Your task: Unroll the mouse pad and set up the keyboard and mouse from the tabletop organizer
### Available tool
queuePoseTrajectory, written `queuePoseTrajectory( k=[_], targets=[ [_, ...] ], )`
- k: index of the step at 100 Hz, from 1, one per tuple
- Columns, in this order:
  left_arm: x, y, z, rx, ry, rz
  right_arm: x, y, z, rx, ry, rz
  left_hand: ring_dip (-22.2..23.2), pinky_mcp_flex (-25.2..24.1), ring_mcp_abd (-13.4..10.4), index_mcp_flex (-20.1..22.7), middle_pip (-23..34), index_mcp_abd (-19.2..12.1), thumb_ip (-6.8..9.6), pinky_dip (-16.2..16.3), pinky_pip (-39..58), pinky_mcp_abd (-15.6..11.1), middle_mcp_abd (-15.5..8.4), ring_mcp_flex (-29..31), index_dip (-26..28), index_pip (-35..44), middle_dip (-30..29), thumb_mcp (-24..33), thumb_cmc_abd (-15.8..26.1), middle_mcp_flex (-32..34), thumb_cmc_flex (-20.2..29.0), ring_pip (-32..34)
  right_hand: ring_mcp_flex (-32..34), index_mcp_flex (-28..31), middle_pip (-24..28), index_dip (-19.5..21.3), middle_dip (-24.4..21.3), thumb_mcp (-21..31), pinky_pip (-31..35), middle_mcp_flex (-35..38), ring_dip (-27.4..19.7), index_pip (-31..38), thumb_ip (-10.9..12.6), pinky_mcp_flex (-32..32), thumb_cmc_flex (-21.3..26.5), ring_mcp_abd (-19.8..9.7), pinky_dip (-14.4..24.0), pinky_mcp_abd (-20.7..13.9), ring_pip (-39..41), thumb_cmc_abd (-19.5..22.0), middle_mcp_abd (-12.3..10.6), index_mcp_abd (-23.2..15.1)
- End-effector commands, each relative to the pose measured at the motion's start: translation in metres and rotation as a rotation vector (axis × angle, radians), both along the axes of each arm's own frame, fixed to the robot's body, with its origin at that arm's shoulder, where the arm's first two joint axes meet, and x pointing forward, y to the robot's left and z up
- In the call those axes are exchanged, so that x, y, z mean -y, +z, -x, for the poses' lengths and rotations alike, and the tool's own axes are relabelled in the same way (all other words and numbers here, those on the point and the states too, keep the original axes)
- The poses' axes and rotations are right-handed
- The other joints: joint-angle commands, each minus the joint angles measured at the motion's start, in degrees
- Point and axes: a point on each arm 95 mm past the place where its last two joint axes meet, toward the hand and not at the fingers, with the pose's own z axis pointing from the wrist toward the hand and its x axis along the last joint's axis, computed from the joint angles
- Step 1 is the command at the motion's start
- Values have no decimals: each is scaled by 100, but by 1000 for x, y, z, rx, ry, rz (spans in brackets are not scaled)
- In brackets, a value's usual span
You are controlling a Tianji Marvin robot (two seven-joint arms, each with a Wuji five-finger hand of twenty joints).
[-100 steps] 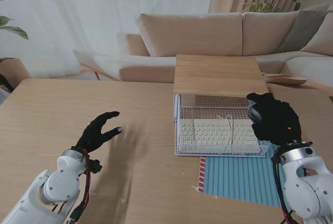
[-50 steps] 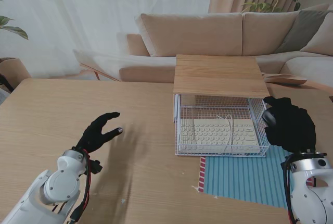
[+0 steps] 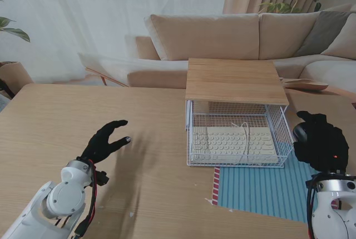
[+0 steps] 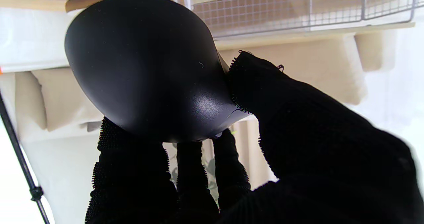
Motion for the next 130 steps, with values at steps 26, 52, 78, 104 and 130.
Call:
queuePoseTrajectory(
  k=[26, 52, 78, 104, 130],
  targets=[
    [1, 1, 2, -4, -9, 0, 10, -21, 13, -27, -84, -17, 78, -64, -22, -24, -97, -20, 193, 90, -249, 43, 74, -212, -53, -76, -64, 28, -56, -137, -27, -107, 990, 1, 204, -60, 66, 1336, 275, 237, 279, -69, 55, 55, 1269, -402, 193, -395, 1587, 251, 84, 181],
    [2, 0, 1, -7, -13, 1, 16, -33, 18, -34, -139, -12, 80, -62, -24, -14, -102, -16, 195, 95, -249, 39, 75, -209, -52, -72, -67, 35, -55, -144, -21, -105, 973, 23, 227, -71, 62, 1340, 286, 291, 268, -59, 52, 36, 1270, -395, 199, -408, 1602, 260, 158, 192],
    [2, 0, 0, -5, -12, 4, 15, -49, 18, -79, -184, -14, 77, -65, -24, -15, -130, -19, 197, 92, -267, 35, 77, -214, -53, -74, -83, 35, -56, -142, -26, -121, 967, 14, 205, -86, 37, 1350, 295, 223, 253, -60, 37, 27, 1274, -397, 200, -405, 1619, 267, 154, 202],
    [2, 0, 0, -4, -13, 8, 13, -68, 13, -140, -234, -10, 82, -63, -19, -16, -129, -12, 198, 100, -268, 40, 89, -212, -51, -72, -83, 42, -60, -141, -25, -121, 943, -1, 216, -89, 36, 1342, 301, 209, 243, -54, 41, 1, 1267, -382, 202, -410, 1622, 297, 157, 212],
    [1, 0, 0, -4, -9, 8, 10, -93, 8, -214, -287, -27, 84, -62, -19, -13, -128, -14, 197, 103, -275, 36, 87, -214, -52, -73, -82, 44, -57, -140, -23, -124, 887, -53, 216, -90, 25, 1298, 282, 158, 217, -46, 48, -45, 1233, -363, 188, -417, 1596, 352, 164, 253]
  ],
)
